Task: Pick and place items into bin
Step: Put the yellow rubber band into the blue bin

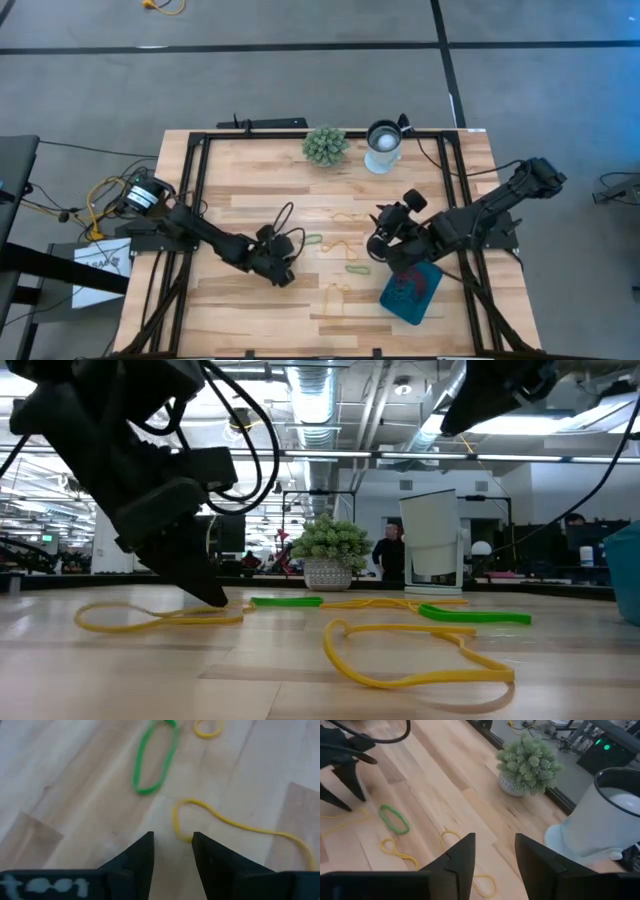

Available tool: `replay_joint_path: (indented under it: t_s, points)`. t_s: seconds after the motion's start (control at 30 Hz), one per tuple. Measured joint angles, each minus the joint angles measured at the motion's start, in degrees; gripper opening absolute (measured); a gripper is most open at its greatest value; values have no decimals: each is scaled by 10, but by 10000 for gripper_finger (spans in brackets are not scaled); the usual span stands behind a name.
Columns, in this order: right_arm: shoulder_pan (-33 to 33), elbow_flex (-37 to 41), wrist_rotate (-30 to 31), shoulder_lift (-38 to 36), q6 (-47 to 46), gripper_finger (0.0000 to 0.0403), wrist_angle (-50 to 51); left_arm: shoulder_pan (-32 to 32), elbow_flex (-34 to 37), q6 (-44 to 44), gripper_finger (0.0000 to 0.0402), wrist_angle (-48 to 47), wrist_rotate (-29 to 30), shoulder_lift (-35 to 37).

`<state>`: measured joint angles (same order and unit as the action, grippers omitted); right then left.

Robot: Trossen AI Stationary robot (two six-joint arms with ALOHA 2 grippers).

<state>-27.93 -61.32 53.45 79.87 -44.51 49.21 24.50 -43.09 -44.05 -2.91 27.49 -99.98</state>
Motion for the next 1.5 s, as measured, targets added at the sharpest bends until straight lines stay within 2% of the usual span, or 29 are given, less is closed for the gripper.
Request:
replay_joint_path:
  t_s: [0.43, 0.9, 1.17, 1.3, 1.4, 1.5]
  points:
    - [0, 0, -10, 15, 0, 134, -2, 33, -23, -32, 125, 0, -75, 0]
    - [-2, 0, -11, 15, 0, 133, -5, 53, -24, -78, 125, 5, -45, -12]
    - [-2, 0, -11, 15, -1, 134, -5, 53, -28, -91, 125, 25, -17, -62]
    - [-1, 0, -11, 15, -1, 133, -5, 53, -28, -85, 124, 13, -9, -63]
    - [-1, 0, -11, 15, -1, 133, -5, 52, -28, -66, 106, 7, -6, -63]
    - [-1, 0, -11, 15, -1, 134, -6, 49, -28, -54, 66, -4, -6, -63]
